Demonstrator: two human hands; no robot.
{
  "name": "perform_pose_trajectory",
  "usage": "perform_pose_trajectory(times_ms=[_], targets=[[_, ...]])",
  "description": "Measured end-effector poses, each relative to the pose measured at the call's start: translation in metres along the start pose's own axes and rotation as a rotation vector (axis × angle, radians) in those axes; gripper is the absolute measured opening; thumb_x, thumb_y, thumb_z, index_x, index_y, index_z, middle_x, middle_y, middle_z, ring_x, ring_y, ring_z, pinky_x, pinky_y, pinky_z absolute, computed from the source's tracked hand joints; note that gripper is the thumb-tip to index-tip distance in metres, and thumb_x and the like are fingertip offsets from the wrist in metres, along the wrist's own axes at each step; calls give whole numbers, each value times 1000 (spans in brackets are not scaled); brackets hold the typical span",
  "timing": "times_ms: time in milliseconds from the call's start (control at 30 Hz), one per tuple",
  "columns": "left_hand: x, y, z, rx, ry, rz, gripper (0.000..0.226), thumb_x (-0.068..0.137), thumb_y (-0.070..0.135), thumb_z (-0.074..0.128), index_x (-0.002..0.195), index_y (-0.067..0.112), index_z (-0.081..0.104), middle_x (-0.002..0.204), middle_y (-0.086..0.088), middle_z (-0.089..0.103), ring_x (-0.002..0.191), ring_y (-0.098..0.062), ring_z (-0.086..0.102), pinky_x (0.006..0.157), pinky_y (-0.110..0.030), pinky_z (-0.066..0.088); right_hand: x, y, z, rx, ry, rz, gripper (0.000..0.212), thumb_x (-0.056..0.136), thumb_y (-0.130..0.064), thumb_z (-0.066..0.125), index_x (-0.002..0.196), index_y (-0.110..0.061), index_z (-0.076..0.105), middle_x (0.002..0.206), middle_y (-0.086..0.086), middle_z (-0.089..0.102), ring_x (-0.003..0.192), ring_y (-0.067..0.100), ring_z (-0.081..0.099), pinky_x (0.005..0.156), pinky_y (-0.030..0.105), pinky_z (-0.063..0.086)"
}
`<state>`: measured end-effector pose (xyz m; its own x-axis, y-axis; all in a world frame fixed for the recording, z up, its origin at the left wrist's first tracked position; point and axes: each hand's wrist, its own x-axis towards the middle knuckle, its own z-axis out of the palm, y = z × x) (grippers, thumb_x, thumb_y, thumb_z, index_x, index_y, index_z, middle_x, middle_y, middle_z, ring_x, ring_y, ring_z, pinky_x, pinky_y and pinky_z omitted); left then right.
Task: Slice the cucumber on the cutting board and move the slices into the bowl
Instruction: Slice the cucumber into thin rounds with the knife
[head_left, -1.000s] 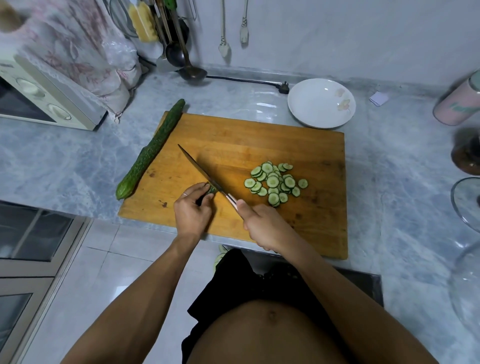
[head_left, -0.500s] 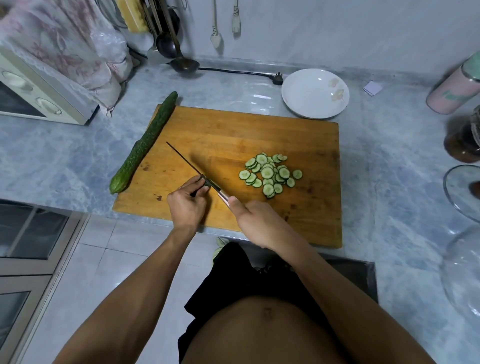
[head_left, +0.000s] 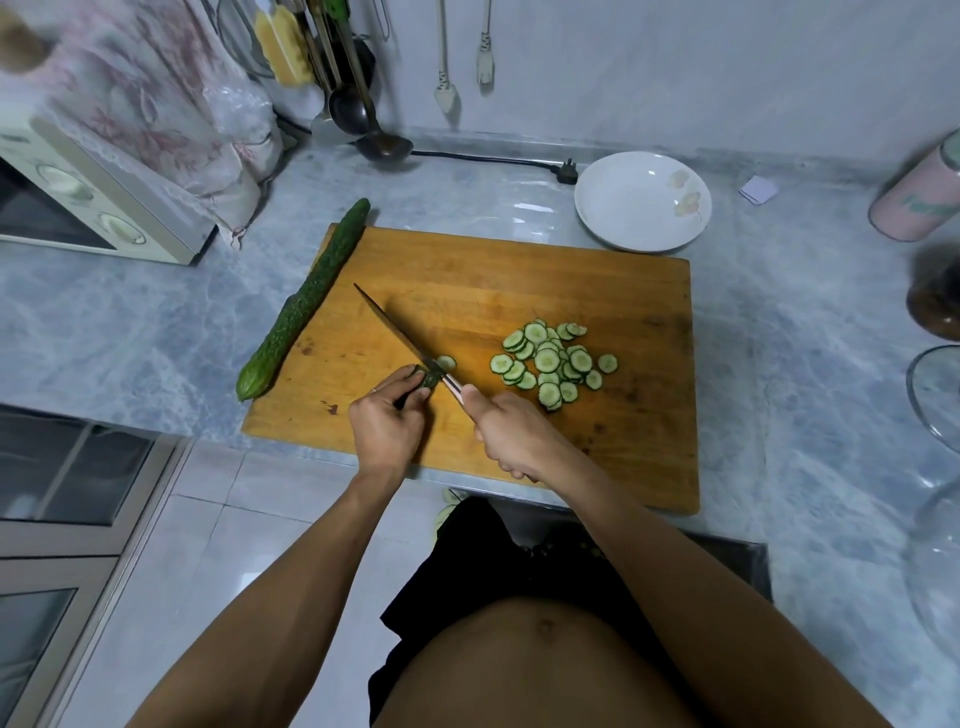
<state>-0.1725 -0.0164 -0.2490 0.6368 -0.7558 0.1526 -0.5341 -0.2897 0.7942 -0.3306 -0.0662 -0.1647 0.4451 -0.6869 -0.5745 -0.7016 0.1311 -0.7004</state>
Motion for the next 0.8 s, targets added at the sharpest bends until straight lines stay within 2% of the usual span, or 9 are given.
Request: perform_pose_trajectory(times_ms=[100, 200, 300, 433, 600, 800], targets=[[1, -3, -3, 49, -31, 65, 22, 82, 1, 74, 103, 4, 76, 112, -8, 72, 102, -12, 65, 92, 0, 36, -2, 4, -3, 50, 3, 20, 59, 100, -60, 28, 75, -12, 53, 60, 7, 51, 44, 20, 46, 46, 25, 41], [-1, -6, -4, 122, -39, 161, 20, 84, 4, 72, 104, 5, 76, 112, -8, 71, 100, -18, 65, 90, -7, 39, -11, 9, -11, 61, -3, 22, 61, 100, -61, 27, 76, -11, 52, 62, 10, 49, 46, 21, 45, 46, 25, 39], [-3, -7, -3, 108, -10, 164, 19, 84, 3, 72, 101, 5, 77, 109, -8, 71, 97, -18, 65, 89, -11, 42, -26, 11, -19, 36, -6, -9, 61, 101, -60, 26, 78, -10, 53, 64, 13, 47, 51, 23, 46, 50, 28, 39], [-1, -5, -3, 72, -1, 99, 18, 83, 3, 72, 100, 5, 77, 108, -7, 73, 100, -18, 67, 92, -2, 37, -44, 8, -23, 1, -4, -58, 60, 102, -57, 27, 77, -10, 54, 60, 6, 47, 49, 20, 45, 62, 32, 39], [-3, -2, -2, 58, -4, 73, 18, 83, 1, 71, 99, 3, 77, 109, -9, 73, 97, -13, 66, 89, 2, 35, -55, 10, -19, -54, -11, -62, 63, 102, -57, 27, 74, -9, 58, 72, 7, 58, 63, 21, 54, 69, 34, 43], [-6, -1, 0, 54, 9, 49, 18, 83, 0, 71, 100, 3, 77, 111, -10, 72, 95, -9, 62, 87, 5, 33, -49, 19, -12, -108, -6, -96, 63, 101, -58, 24, 58, -17, 43, 66, 4, 46, 58, 19, 44, 59, 33, 32]])
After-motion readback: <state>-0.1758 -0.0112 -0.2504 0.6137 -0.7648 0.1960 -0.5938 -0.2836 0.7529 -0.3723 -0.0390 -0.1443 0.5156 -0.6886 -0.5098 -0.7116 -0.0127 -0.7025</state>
